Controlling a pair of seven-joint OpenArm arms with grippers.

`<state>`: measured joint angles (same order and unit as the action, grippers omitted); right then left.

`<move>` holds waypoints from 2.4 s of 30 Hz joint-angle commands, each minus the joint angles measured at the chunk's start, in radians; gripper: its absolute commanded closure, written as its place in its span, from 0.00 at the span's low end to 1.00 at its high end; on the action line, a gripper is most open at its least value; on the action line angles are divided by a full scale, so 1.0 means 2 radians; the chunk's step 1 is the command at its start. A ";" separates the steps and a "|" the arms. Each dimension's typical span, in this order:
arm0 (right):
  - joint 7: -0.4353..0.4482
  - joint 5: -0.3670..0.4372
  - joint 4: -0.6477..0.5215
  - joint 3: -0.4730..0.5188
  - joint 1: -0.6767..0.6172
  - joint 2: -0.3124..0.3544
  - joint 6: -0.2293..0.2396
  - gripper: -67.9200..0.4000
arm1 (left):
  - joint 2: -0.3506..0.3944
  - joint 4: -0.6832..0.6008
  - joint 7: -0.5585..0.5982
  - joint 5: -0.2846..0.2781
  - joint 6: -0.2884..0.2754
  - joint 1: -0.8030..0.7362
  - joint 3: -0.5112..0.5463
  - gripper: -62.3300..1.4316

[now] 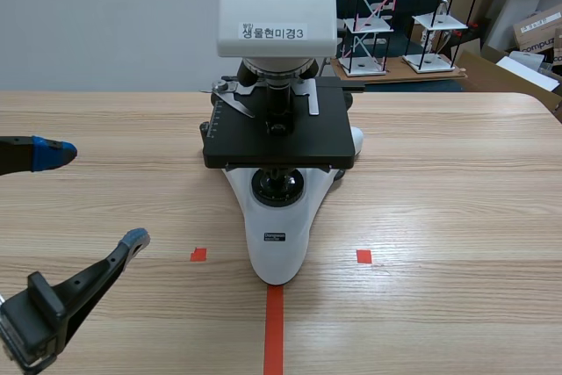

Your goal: Return to the home posture

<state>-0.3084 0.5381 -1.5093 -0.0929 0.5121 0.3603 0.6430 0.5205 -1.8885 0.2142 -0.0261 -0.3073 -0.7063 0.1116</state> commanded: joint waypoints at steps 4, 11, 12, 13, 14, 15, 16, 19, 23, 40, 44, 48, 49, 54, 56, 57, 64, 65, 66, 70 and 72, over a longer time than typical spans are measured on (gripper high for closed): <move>0.045 -0.014 -0.010 0.003 -0.071 0.027 -0.004 0.96 | -0.002 -0.002 0.007 -0.003 0.002 -0.003 0.000 0.05; 0.214 -0.021 -0.038 0.032 -0.252 0.103 -0.007 0.73 | -0.002 -0.002 0.007 -0.003 0.002 -0.003 0.000 0.05; 0.243 -0.021 -0.045 0.041 -0.281 0.112 -0.012 0.67 | -0.002 -0.002 0.007 -0.003 0.002 -0.003 0.000 0.05; 0.270 -0.021 -0.051 0.051 -0.308 0.120 -0.015 0.62 | -0.002 -0.002 0.007 -0.003 0.002 -0.003 0.000 0.05; 0.293 -0.021 -0.057 0.063 -0.334 0.124 -0.017 0.57 | -0.002 -0.002 0.007 -0.003 0.002 -0.003 0.000 0.05; 0.313 -0.021 -0.063 0.077 -0.357 0.125 -0.016 0.53 | -0.002 -0.002 0.007 -0.003 0.002 -0.003 0.000 0.05; 0.328 -0.021 -0.070 0.092 -0.380 0.124 -0.016 0.49 | -0.002 -0.002 0.007 -0.003 0.002 -0.003 0.000 0.05; 0.340 -0.021 -0.098 0.131 -0.433 0.113 -0.016 0.42 | -0.002 -0.002 0.007 -0.003 0.002 -0.003 0.000 0.05; 0.337 -0.021 -0.152 0.159 -0.484 0.090 -0.017 0.32 | -0.002 -0.002 0.007 -0.003 0.002 -0.003 0.000 0.05; 0.271 -0.085 -0.263 0.129 -0.566 -0.035 -0.036 0.24 | -0.002 -0.002 0.007 -0.003 0.002 -0.003 0.000 0.05; 0.271 -0.120 -0.263 0.124 -0.566 -0.051 -0.006 0.24 | -0.002 -0.002 0.007 -0.003 0.002 -0.003 0.000 0.05; 0.270 -0.139 -0.263 0.124 -0.566 -0.058 0.001 0.24 | -0.002 -0.002 0.007 -0.003 0.002 -0.003 0.000 0.05; 0.269 -0.146 -0.263 0.124 -0.566 -0.059 0.003 0.24 | -0.002 -0.002 0.007 -0.003 0.002 -0.003 0.000 0.05; 0.269 -0.158 -0.263 0.124 -0.566 -0.060 0.005 0.24 | -0.002 -0.002 0.007 -0.003 0.002 -0.003 0.000 0.05; 0.269 -0.165 -0.263 0.124 -0.566 -0.067 0.005 0.24 | -0.002 -0.002 0.007 -0.003 0.002 -0.003 0.000 0.05; 0.269 -0.169 -0.263 0.124 -0.566 -0.072 0.005 0.24 | -0.002 -0.002 0.007 -0.003 0.002 -0.003 0.000 0.05; 0.270 -0.210 -0.263 0.124 -0.566 -0.105 0.048 0.24 | -0.002 -0.002 0.007 -0.003 0.002 -0.003 0.000 0.05; 0.272 -0.210 -0.263 0.124 -0.566 -0.104 0.051 0.24 | -0.002 -0.002 0.007 -0.003 0.002 -0.003 0.000 0.05; 0.277 -0.210 -0.263 0.124 -0.566 -0.104 0.051 0.24 | -0.002 -0.002 0.007 -0.003 0.002 -0.003 0.000 0.05; 0.300 -0.217 -0.263 0.119 -0.566 -0.104 0.051 0.24 | -0.002 -0.002 0.007 -0.003 0.002 -0.003 0.000 0.05; 0.305 -0.220 -0.263 0.114 -0.566 -0.104 0.051 0.24 | -0.002 -0.002 0.007 -0.003 0.002 -0.003 0.000 0.05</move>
<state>0.2874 0.0925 -2.0335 0.1421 -0.6243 0.1421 0.7380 0.5205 -1.8885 0.2142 -0.0261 -0.3073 -0.7063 0.1116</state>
